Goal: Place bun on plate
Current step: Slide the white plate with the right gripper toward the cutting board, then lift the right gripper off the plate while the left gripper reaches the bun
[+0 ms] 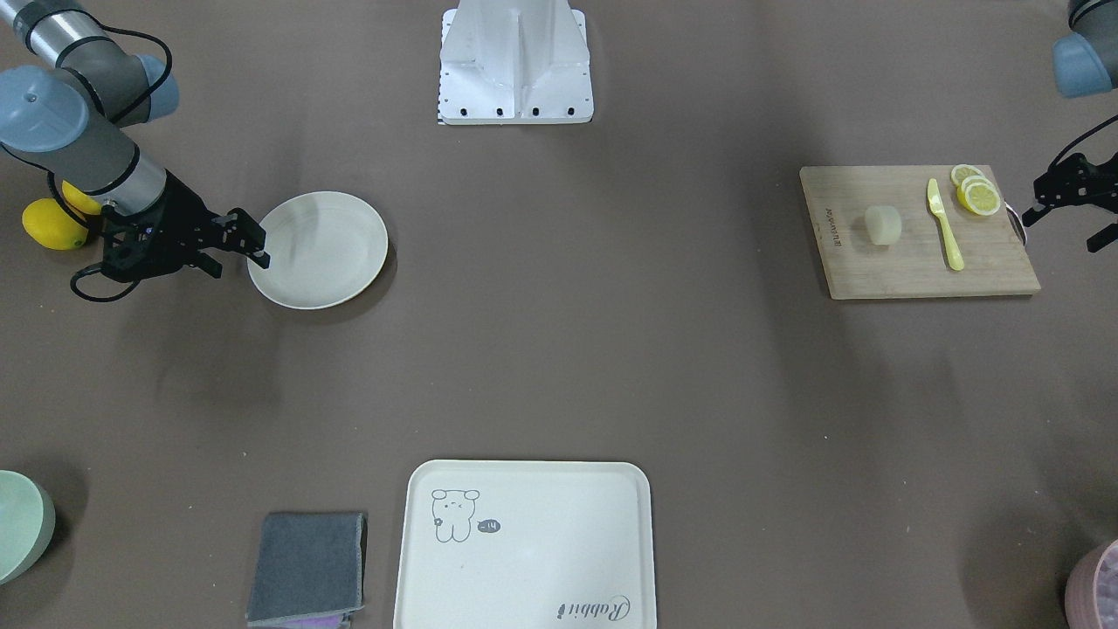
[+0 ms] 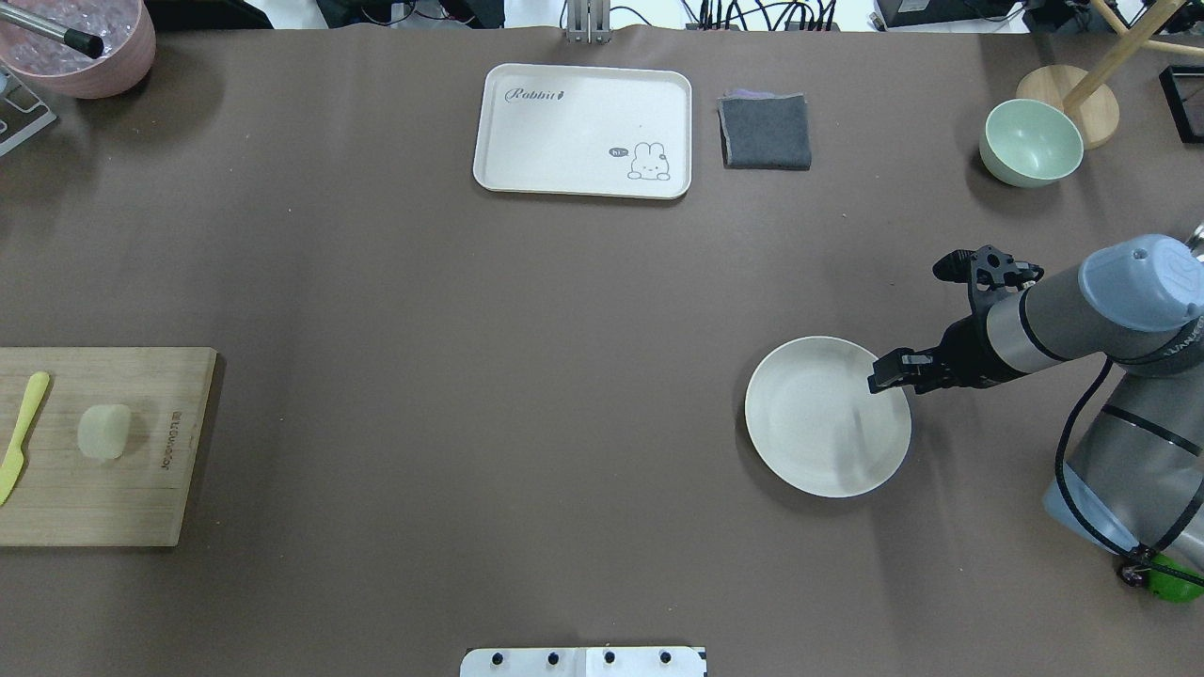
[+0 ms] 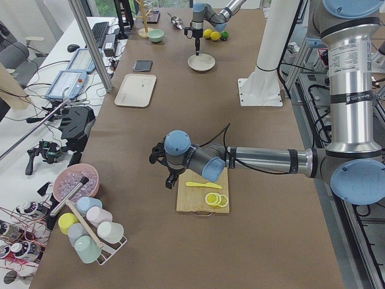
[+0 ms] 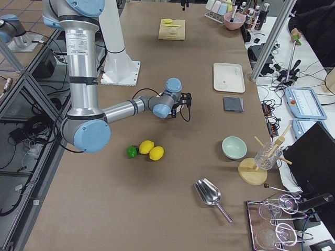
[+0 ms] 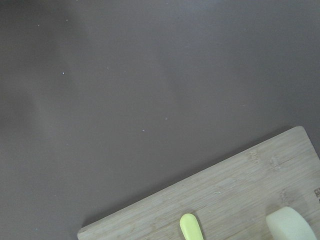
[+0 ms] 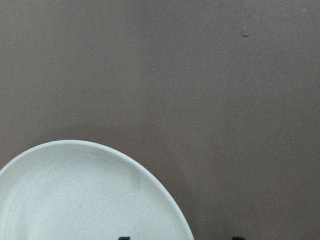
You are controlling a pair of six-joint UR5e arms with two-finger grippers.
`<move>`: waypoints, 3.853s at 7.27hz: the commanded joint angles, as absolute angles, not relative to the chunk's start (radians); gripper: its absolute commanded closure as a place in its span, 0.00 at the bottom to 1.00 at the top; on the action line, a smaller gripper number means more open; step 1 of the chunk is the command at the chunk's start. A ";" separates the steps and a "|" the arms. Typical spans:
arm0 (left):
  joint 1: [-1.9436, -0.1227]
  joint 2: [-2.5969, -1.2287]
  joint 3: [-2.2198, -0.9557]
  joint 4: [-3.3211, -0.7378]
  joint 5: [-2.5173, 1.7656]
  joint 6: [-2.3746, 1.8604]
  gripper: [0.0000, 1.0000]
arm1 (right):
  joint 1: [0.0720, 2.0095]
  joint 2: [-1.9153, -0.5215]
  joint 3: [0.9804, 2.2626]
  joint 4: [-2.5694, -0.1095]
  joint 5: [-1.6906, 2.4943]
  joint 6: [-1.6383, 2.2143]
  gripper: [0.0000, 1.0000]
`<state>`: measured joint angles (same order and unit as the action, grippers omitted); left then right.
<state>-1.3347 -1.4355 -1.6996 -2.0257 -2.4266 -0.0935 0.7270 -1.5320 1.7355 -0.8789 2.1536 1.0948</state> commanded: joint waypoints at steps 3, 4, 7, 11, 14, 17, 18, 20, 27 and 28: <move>-1.341 -1.436 -1.704 -2.026 -2.425 -0.135 0.03 | 0.723 -1.531 1.732 -0.877 2.163 1.097 1.00; -1.342 -1.434 -1.707 -2.028 -2.425 -0.158 0.03 | 0.723 -1.528 1.738 -0.877 2.166 1.097 1.00; -1.344 -1.431 -1.723 -2.028 -2.425 -0.212 0.03 | 0.715 -1.388 1.735 -0.882 2.164 1.252 1.00; -1.330 -1.436 -1.721 -2.028 -2.454 -0.210 0.03 | 0.480 -1.145 1.677 -0.893 1.952 1.456 1.00; -1.290 -1.436 -1.724 -2.031 -2.467 -0.221 0.03 | 0.431 -1.100 1.605 -0.893 1.910 1.445 1.00; -1.220 -1.439 -1.752 -2.108 -2.456 -0.507 0.03 | 0.466 -1.107 1.691 -1.001 1.919 1.450 0.00; -1.163 -1.439 -1.755 -2.115 -2.451 -0.594 0.03 | 0.494 -1.112 1.745 -1.078 1.951 1.447 0.00; -1.067 -1.431 -1.753 -2.115 -2.368 -0.728 0.03 | 0.528 -1.121 1.755 -1.083 1.979 1.445 0.00; -0.787 -1.374 -1.753 -2.284 -2.138 -0.905 0.23 | 0.541 -1.147 1.756 -1.077 1.979 1.442 0.00; -0.787 -1.371 -1.753 -2.283 -2.137 -0.907 0.65 | 0.540 -1.147 1.755 -1.077 1.977 1.442 0.00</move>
<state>-0.7930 -1.3748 -1.7524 -2.2834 -2.1458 -0.9042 0.5411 -1.1464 1.7561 -1.0772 1.9790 1.4420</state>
